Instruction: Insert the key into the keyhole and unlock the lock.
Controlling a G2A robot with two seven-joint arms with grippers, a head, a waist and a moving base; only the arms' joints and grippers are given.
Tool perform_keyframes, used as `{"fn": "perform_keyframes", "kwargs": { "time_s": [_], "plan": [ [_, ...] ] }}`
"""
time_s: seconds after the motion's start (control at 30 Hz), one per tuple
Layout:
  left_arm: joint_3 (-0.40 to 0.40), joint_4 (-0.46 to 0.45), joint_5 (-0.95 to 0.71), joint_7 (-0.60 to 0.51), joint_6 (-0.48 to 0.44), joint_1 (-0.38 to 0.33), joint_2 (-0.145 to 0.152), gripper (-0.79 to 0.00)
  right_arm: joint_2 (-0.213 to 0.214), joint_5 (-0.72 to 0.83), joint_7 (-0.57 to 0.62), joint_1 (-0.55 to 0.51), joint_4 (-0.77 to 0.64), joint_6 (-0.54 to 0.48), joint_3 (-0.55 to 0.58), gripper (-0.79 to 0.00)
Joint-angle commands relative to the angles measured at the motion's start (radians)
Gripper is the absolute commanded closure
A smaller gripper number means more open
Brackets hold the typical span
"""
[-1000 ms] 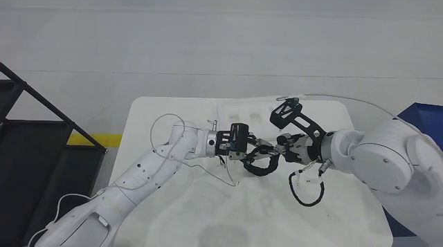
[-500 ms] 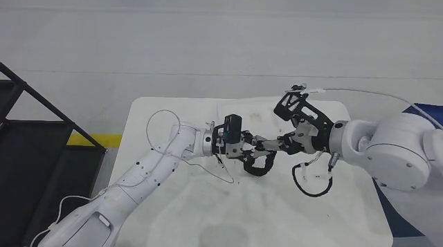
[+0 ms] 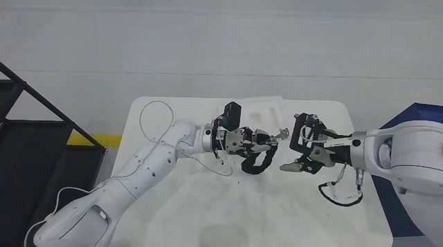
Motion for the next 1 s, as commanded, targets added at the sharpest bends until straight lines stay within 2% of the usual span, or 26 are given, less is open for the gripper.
{"fn": "perform_keyframes", "kwargs": {
  "time_s": [0.0, 0.17, 0.33, 0.63, 0.97],
  "plan": [
    [0.034, -0.001, -0.098, -0.067, 0.000, -0.020, 0.008, 0.000, 0.002, 0.000, -0.004, -0.008, 0.005, -0.004, 0.001, -0.785],
    [0.090, 0.003, -0.265, -0.187, 0.000, -0.063, 0.019, 0.000, 0.002, 0.000, -0.004, -0.008, 0.005, -0.004, 0.001, -0.785],
    [0.116, 0.012, -0.346, -0.255, 0.000, -0.087, 0.024, 0.000, 0.002, -0.028, -0.022, -0.014, 0.002, 0.002, 0.001, -0.785],
    [0.123, 0.019, -0.411, -0.300, 0.000, -0.097, 0.027, 0.000, 0.010, -0.151, -0.054, -0.003, -0.039, -0.068, -0.034, -0.785],
    [0.129, 0.019, -0.420, -0.316, 0.000, -0.100, 0.019, 0.000, 0.027, -0.248, -0.050, 0.029, -0.072, -0.064, -0.139, -0.785]
  ]
}}
